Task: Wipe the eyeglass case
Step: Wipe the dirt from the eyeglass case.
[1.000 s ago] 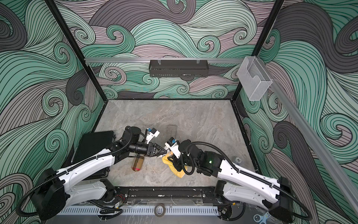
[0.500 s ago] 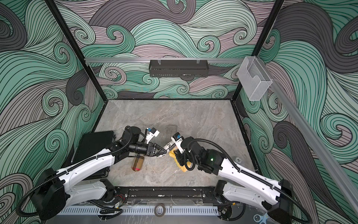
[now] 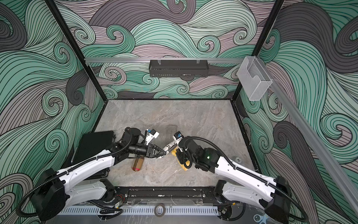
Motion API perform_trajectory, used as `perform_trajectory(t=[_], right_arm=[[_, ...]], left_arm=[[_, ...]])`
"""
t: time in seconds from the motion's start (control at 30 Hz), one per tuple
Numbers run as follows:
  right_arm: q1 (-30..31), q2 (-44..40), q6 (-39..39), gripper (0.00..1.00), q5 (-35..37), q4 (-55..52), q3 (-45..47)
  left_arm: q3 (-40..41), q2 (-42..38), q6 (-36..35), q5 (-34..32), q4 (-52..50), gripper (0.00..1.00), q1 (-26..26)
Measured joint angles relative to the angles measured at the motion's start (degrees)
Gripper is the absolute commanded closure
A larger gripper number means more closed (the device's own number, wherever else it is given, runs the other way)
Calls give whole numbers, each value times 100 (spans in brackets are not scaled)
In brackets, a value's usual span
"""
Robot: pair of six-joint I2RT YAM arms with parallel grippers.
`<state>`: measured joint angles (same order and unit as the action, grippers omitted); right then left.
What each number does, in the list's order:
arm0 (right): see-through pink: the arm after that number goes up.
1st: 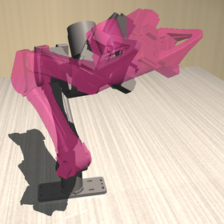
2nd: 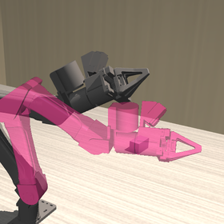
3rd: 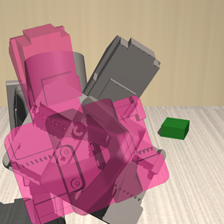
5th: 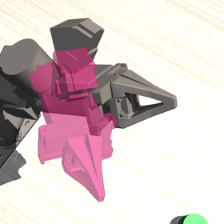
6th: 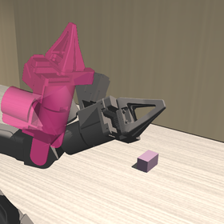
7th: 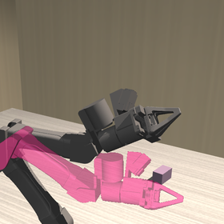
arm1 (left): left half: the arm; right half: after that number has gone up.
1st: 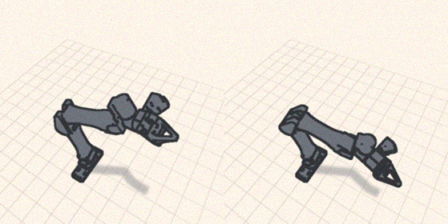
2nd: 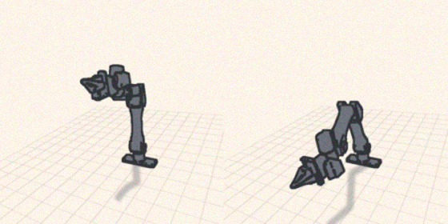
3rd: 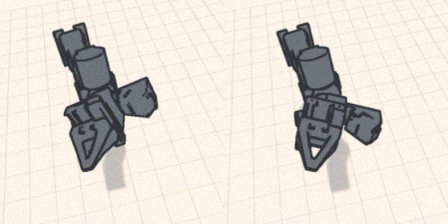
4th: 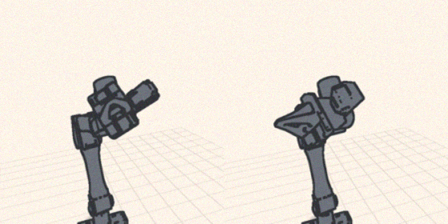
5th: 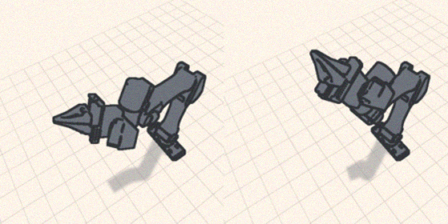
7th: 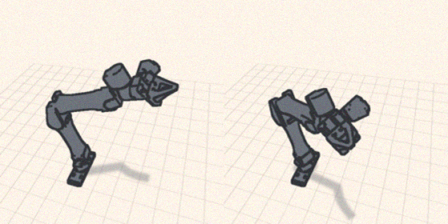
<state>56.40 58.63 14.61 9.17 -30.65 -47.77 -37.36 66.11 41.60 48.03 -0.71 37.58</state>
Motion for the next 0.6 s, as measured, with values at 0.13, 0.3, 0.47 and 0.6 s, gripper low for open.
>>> perform_trajectory(t=[0.13, 0.3, 0.47, 0.6], right_arm=[[232, 33, -44, 100, -514, 116, -28], [577, 203, -118, 100, -1047, 280, -140], [492, 203, -46, 100, -518, 103, -170], [76, 74, 144, 100, -72, -133, -192]], left_arm=[[0, 0, -7, 13, 31, 60, 0], [13, 0, -7, 55, 116, 60, 0], [129, -114, -11, 46, 205, 60, -2], [199, -203, -98, 48, 203, 59, -2]])
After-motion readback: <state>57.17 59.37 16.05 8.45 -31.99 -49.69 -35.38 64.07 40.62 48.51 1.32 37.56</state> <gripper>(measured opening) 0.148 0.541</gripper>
